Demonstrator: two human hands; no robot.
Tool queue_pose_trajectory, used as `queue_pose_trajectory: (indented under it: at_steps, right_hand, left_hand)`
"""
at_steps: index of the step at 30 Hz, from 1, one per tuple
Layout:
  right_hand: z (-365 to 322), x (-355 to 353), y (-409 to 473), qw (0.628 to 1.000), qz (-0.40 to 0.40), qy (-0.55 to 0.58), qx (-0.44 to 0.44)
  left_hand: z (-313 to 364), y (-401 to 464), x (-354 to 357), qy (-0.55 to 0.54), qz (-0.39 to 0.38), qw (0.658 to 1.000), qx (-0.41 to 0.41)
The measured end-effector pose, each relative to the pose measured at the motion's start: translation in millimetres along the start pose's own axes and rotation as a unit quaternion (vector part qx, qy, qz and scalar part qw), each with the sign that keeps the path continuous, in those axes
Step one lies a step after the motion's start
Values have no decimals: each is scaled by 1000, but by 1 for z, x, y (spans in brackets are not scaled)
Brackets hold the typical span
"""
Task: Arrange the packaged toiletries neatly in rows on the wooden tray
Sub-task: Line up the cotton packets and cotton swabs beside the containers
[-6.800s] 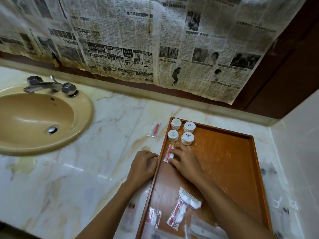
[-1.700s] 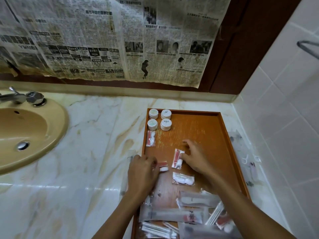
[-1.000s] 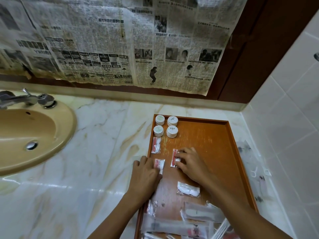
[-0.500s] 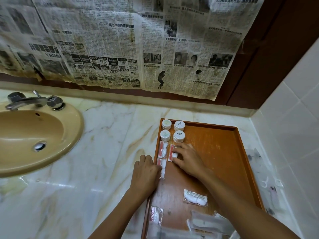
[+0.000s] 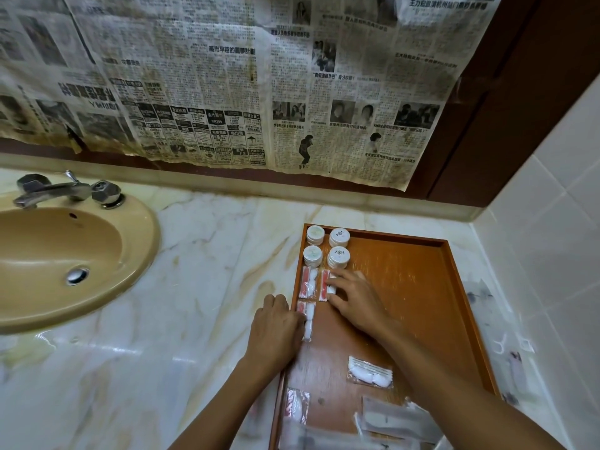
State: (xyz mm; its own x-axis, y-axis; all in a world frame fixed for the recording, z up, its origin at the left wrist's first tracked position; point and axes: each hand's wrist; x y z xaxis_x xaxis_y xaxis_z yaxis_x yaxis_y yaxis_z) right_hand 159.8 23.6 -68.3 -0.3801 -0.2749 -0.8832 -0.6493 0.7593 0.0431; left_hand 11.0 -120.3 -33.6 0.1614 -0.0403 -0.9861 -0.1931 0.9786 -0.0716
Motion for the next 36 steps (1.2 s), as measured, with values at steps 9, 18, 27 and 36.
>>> queue_pose_trajectory:
  at_steps: [9, 18, 27, 36]
  right_hand:
    - [-7, -2, -4, 999, 21, 35, 25]
    - [-24, 12, -52, 990, 66, 104, 69]
    - [-37, 19, -99, 996, -4, 27, 87]
    - [-41, 1, -119, 994, -98, -2, 38]
  left_hand:
    - [-9, -1, 4, -44, 32, 998, 29]
    - [-64, -37, 1, -185, 107, 972, -98]
    - [-55, -109, 9, -194, 58, 967, -153]
    - [-18, -128, 20, -151, 68, 983, -79]
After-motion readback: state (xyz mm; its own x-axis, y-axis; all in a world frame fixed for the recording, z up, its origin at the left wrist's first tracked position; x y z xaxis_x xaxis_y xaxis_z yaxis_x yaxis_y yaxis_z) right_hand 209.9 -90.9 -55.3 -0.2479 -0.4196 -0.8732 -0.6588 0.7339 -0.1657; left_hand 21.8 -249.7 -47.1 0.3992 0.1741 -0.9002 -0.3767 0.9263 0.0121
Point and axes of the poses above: each hand's wrist, its own y-axis towards the middle knuckle, its own x-axis out of the palm, z = x × y
